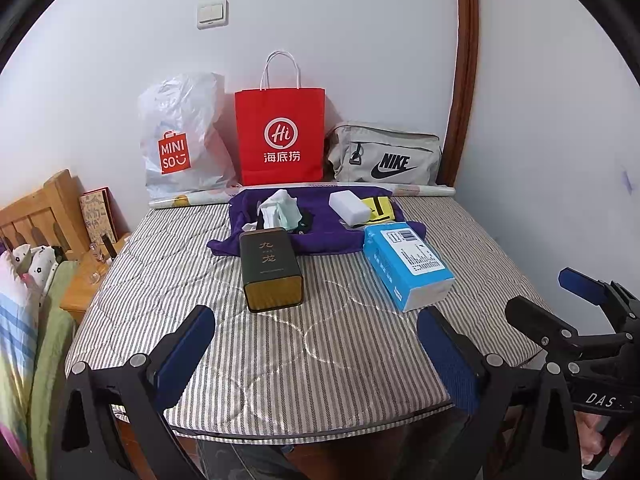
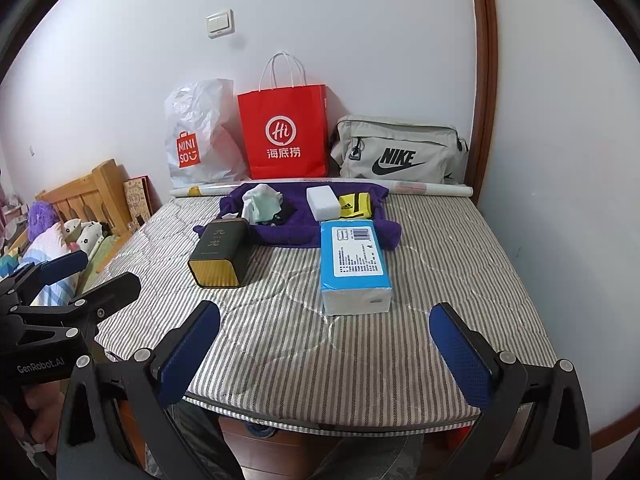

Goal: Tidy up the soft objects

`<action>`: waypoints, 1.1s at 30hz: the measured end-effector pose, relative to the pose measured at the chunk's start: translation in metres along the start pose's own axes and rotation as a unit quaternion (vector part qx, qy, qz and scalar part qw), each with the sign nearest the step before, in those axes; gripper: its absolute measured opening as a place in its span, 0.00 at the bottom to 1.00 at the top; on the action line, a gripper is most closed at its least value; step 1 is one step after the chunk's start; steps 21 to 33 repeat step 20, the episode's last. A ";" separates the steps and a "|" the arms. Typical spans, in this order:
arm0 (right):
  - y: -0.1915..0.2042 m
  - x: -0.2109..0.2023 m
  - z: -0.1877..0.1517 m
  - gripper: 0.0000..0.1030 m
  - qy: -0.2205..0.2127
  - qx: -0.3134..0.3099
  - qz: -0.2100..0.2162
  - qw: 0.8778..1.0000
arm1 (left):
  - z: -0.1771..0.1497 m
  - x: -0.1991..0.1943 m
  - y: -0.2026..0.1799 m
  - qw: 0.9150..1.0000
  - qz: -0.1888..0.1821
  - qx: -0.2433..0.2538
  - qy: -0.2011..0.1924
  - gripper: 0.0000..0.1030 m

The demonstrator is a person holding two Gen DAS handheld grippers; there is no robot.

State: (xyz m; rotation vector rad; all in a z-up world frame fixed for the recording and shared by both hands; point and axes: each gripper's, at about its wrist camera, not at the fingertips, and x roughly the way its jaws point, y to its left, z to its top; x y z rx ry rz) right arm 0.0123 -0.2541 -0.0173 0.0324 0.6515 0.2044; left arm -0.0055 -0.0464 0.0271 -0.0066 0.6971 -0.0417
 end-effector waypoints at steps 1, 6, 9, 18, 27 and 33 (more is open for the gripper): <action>0.000 -0.001 0.001 1.00 0.000 0.000 0.000 1.000 | 0.000 0.000 0.000 1.000 0.000 0.000 0.000 0.99; 0.000 -0.001 0.001 1.00 0.000 0.000 0.000 1.000 | 0.000 -0.001 0.000 1.000 -0.001 0.000 0.000 0.99; 0.000 -0.001 0.001 1.00 0.000 0.000 -0.001 1.000 | 0.001 -0.002 -0.001 1.000 -0.001 0.001 -0.001 0.99; 0.000 -0.003 0.002 1.00 -0.001 -0.001 0.000 1.000 | 0.001 -0.004 -0.001 1.000 0.001 0.000 0.000 0.99; -0.001 -0.003 0.002 1.00 -0.002 -0.001 0.001 1.000 | 0.002 -0.004 -0.003 1.000 0.003 0.001 0.001 0.99; -0.001 -0.003 0.002 1.00 -0.002 -0.001 0.001 1.000 | 0.002 -0.004 -0.003 1.000 0.003 0.001 0.001 0.99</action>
